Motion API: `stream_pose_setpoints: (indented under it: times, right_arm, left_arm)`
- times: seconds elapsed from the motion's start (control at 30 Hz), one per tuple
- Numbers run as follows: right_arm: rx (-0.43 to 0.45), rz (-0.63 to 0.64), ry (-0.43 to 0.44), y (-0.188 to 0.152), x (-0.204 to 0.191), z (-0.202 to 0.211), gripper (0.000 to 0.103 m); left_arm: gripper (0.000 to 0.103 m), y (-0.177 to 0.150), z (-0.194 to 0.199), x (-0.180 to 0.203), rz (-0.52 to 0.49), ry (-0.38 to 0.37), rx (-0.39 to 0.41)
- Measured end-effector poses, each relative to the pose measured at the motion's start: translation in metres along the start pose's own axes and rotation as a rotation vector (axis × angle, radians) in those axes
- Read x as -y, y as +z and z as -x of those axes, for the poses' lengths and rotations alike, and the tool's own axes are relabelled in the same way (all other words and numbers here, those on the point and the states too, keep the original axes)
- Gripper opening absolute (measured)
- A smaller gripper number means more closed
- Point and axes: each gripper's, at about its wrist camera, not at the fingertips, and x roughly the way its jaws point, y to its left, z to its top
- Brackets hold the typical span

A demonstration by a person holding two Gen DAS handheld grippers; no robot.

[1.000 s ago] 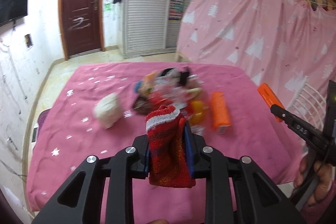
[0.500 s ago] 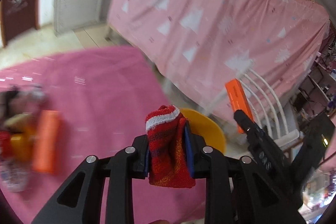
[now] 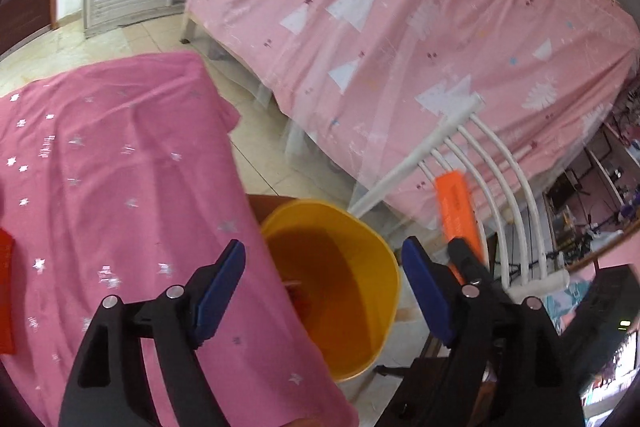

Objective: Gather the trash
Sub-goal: 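Carry both items to the yellow bucket and open both tools over it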

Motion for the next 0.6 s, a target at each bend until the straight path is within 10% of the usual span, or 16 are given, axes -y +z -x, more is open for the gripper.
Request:
stream_pose_setpoints:
  times: [0.23, 0.6]
  right_arm:
    - [-0.051, 0.06, -0.029, -0.01, -0.017, -0.015, 0.057]
    - [-0.026, 0.151, 0.044, -0.019, -0.064, -0.006, 0.062]
  left_arm:
    - [0.074, 0.003, 0.038, -0.015, 0.035, 0.02, 0.072]
    - [0.076, 0.0, 0.106, -0.059, 0.067, 0.089, 0.171]
